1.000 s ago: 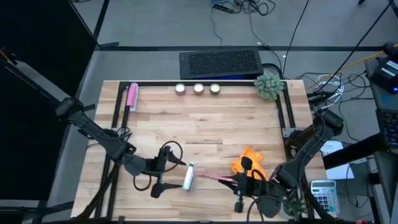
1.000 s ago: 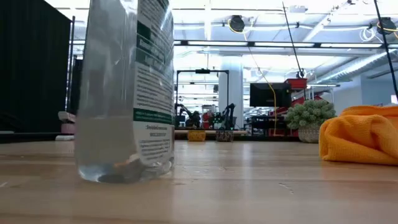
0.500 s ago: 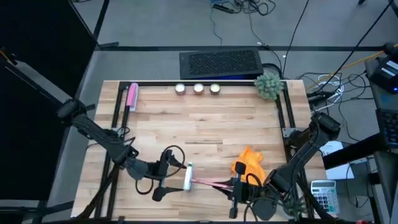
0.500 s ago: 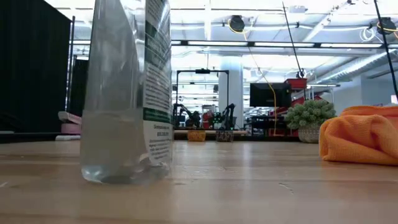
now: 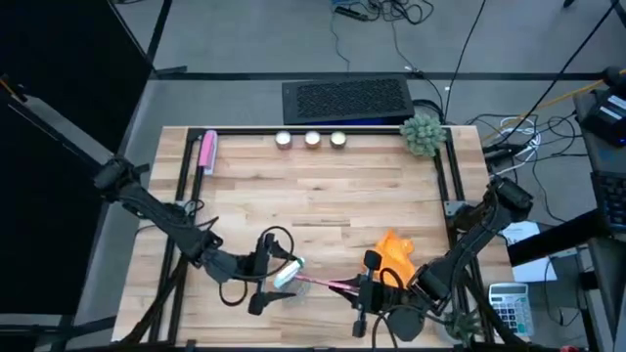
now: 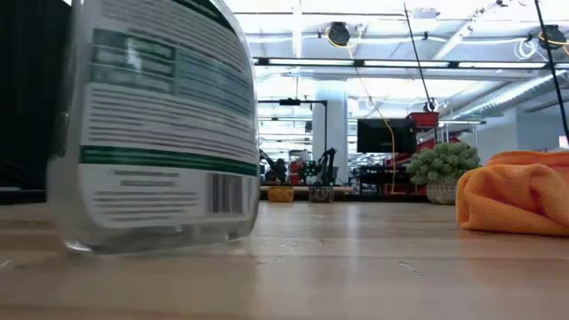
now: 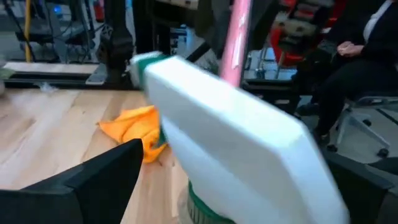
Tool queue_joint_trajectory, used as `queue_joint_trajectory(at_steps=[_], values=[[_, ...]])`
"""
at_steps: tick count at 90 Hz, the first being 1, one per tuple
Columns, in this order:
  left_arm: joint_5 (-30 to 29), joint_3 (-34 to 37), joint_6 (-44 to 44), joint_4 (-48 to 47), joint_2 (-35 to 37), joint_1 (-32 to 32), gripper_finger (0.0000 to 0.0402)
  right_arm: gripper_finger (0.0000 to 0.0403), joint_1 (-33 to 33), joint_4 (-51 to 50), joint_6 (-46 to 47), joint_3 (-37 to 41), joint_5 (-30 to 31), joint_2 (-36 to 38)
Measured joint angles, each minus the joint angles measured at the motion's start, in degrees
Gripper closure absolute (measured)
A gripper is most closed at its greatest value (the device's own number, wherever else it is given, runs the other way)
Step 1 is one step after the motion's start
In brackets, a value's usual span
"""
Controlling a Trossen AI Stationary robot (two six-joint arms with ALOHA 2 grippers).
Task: Apply microfiber cloth
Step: Spray the front of the cellphone with a spray bottle
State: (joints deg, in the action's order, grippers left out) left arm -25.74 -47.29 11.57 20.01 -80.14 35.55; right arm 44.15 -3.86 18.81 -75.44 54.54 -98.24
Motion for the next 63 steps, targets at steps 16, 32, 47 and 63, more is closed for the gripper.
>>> queue_joint_trajectory(at_steps=[16,32,47,63], values=[[0.0,0.0,0.0,0.1,-0.3,0.0,0.0016,0.0394,0.2,-1.0,-0.2,0.0,-0.6,0.0],[0.0,0.0,0.0,0.1,-0.3,0.0,0.0016,0.0394,2.6,-4.0,1.5,0.0,0.0,1.5],[0.0,0.0,-0.1,0.1,-0.3,0.0,0.0016,0.0394,4.5,-10.0,6.0,0.0,1.8,2.1],[0.0,0.0,-0.1,0.1,-0.3,0.0,0.0016,0.0394,3.5,-9.2,6.1,0.0,4.8,2.4]])
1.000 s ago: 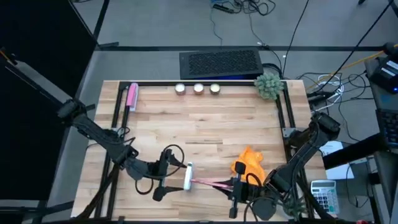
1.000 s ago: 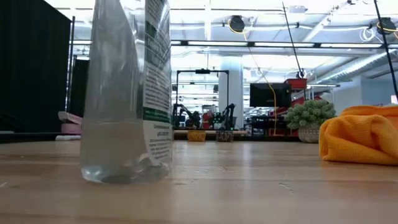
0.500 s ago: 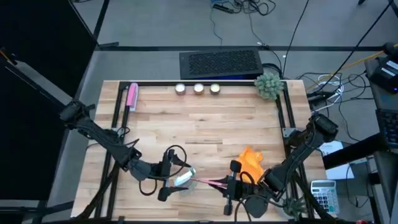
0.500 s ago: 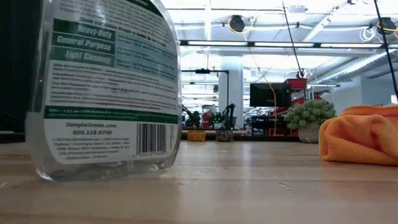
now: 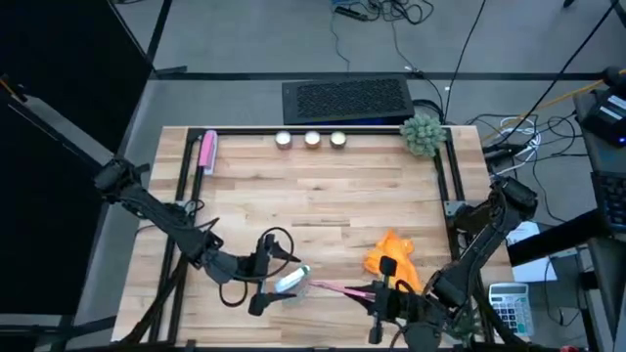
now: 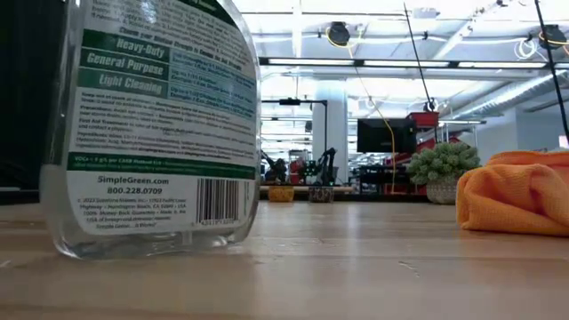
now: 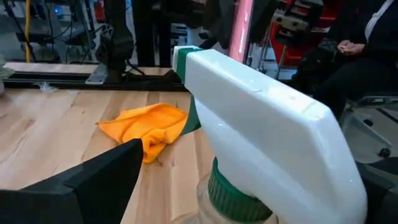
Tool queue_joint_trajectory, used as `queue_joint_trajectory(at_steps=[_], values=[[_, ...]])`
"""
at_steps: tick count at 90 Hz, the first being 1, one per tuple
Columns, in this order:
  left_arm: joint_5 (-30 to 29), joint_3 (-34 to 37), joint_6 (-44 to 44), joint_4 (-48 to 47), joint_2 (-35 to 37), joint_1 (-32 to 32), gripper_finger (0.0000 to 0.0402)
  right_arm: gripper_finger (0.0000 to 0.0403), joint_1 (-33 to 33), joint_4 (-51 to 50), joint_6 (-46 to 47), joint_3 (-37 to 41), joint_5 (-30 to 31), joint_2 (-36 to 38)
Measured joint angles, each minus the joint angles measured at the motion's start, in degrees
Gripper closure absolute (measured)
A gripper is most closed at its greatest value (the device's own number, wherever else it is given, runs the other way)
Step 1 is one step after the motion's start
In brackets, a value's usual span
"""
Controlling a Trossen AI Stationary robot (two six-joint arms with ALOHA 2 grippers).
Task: Apply microfiber cloth
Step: Spray the front of the cellphone with a spray bottle
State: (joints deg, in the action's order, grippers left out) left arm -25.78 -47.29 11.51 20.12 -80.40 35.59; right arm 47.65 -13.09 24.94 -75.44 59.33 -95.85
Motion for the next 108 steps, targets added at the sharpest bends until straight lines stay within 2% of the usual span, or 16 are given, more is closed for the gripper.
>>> queue_joint_trajectory(at_steps=[17,57,108], values=[[0.0,0.0,0.0,0.3,0.0,0.0,0.0016,0.0394,-2.0,1.5,-2.1,0.0,-4.2,0.0],[0.9,0.0,-1.8,3.8,-0.8,-0.1,0.0016,0.0394,-4.6,1.4,-4.6,0.0,-4.4,0.0],[0.8,0.0,-4.0,3.9,-0.9,-0.5,0.0016,0.0394,-3.6,0.8,-4.7,0.0,-3.7,0.0]])
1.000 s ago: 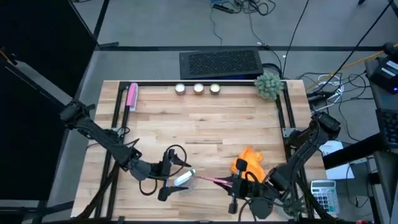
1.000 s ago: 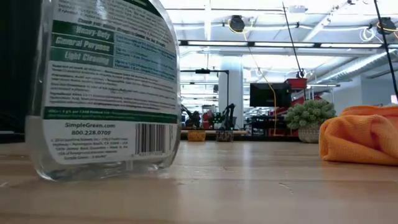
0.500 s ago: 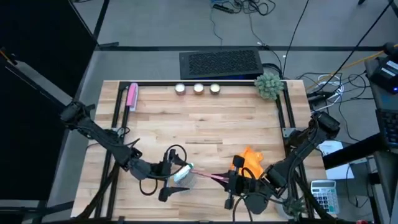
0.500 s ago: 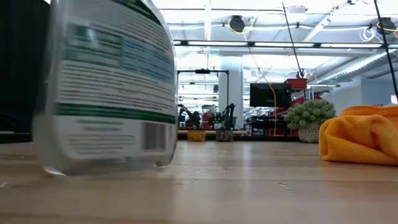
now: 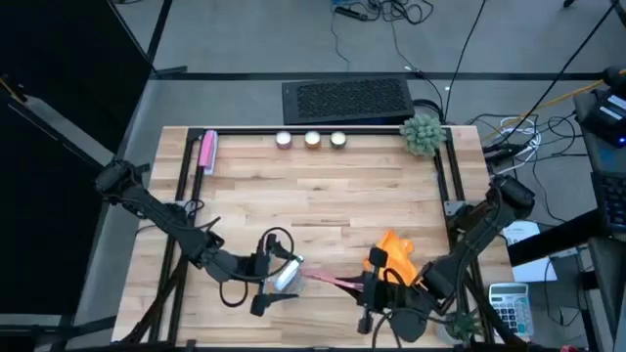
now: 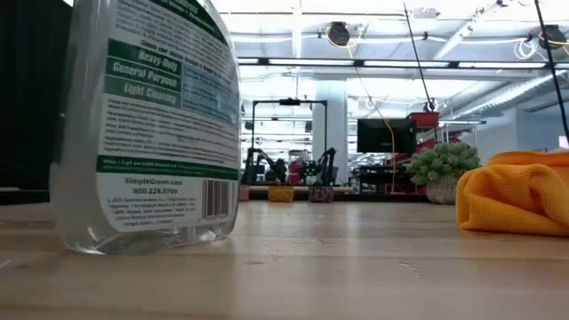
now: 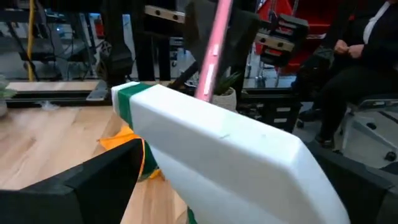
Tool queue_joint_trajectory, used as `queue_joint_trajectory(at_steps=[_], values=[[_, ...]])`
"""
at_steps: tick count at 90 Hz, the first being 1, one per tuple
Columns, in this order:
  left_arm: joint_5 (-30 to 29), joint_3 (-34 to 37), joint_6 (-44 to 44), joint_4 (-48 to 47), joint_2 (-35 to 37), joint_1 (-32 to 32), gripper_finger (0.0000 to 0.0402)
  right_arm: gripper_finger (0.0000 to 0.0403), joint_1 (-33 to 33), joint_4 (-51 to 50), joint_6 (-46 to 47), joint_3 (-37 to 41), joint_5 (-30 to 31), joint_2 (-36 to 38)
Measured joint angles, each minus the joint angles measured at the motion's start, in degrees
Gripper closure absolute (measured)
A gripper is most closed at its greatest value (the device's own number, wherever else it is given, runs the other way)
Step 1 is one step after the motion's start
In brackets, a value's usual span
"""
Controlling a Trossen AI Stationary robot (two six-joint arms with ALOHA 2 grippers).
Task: Apply microfiber cloth
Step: Spray the front of the cellphone with a spray bottle
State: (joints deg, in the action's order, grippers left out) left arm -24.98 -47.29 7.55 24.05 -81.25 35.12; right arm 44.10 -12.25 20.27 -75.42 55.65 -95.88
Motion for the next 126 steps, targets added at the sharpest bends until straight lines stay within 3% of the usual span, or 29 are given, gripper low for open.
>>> queue_joint_trajectory(at_steps=[50,79,95,114,126], values=[[0.7,0.0,0.5,-0.4,0.0,-1.1,0.0016,0.0394,-3.4,1.4,0.1,0.1,0.4,-1.3],[3.4,0.0,0.7,-0.4,0.0,-0.5,0.0016,0.0394,2.6,-0.7,0.1,0.1,1.8,1.7],[5.9,0.0,0.7,-0.6,0.0,-0.6,0.0016,0.0394,2.7,-3.4,3.6,0.1,6.4,1.9],[5.6,0.0,1.0,-0.6,0.0,-0.9,0.0016,0.0394,2.4,-6.0,9.8,0.1,3.9,-1.5],[5.4,0.0,1.0,-0.6,0.0,-0.9,0.0016,0.0394,1.5,0.2,9.3,0.1,5.0,-4.6]])
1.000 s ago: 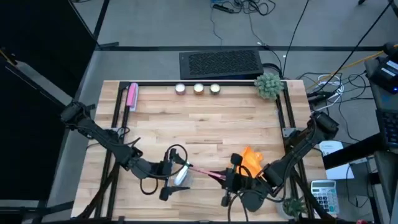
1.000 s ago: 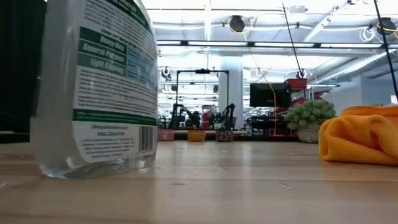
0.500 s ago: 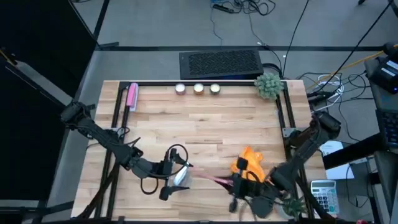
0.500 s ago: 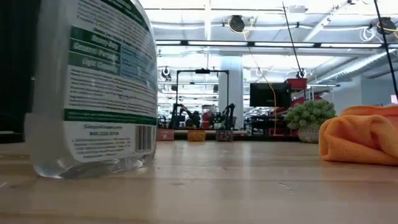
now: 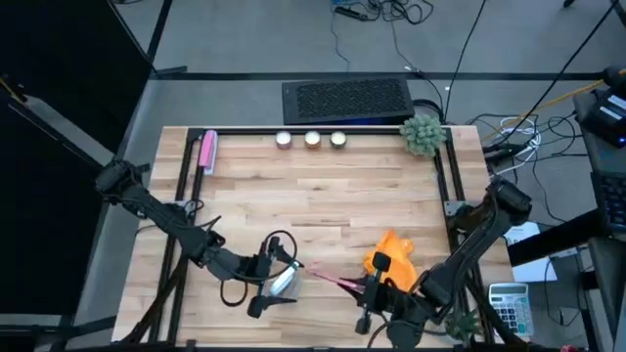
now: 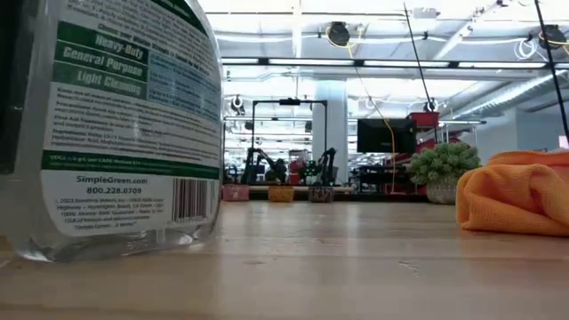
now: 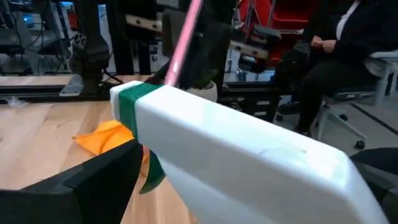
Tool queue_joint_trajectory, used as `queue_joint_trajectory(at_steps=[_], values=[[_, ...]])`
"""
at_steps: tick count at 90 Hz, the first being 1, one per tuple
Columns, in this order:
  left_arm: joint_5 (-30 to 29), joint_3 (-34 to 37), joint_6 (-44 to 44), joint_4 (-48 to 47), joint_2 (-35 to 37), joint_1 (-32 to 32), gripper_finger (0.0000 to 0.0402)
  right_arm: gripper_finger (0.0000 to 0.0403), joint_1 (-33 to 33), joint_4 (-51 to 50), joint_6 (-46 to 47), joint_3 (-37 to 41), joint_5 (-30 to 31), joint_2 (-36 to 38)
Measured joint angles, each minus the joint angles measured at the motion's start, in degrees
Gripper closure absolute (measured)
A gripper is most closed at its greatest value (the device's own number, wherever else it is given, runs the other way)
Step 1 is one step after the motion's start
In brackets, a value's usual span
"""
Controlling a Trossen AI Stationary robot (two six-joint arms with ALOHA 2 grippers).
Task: Apply microfiber cloth
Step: Spray the front of the cellphone with a spray bottle
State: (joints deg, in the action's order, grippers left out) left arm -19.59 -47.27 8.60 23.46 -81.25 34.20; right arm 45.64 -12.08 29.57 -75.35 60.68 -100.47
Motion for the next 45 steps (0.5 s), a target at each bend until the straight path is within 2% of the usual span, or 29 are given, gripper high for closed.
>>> queue_joint_trajectory(at_steps=[11,21,45], values=[[-1.0,0.0,0.0,0.0,0.0,0.0,0.0016,0.0394,-1.6,6.7,-3.7,0.0,2.3,-2.1],[-1.4,0.0,0.0,0.2,0.0,-0.1,0.0016,0.0394,-1.8,7.3,-4.5,0.0,3.8,-2.4],[-1.7,0.0,0.0,-0.2,0.0,-0.4,0.0016,0.0394,-1.1,9.7,-6.6,0.0,2.1,-2.4]])
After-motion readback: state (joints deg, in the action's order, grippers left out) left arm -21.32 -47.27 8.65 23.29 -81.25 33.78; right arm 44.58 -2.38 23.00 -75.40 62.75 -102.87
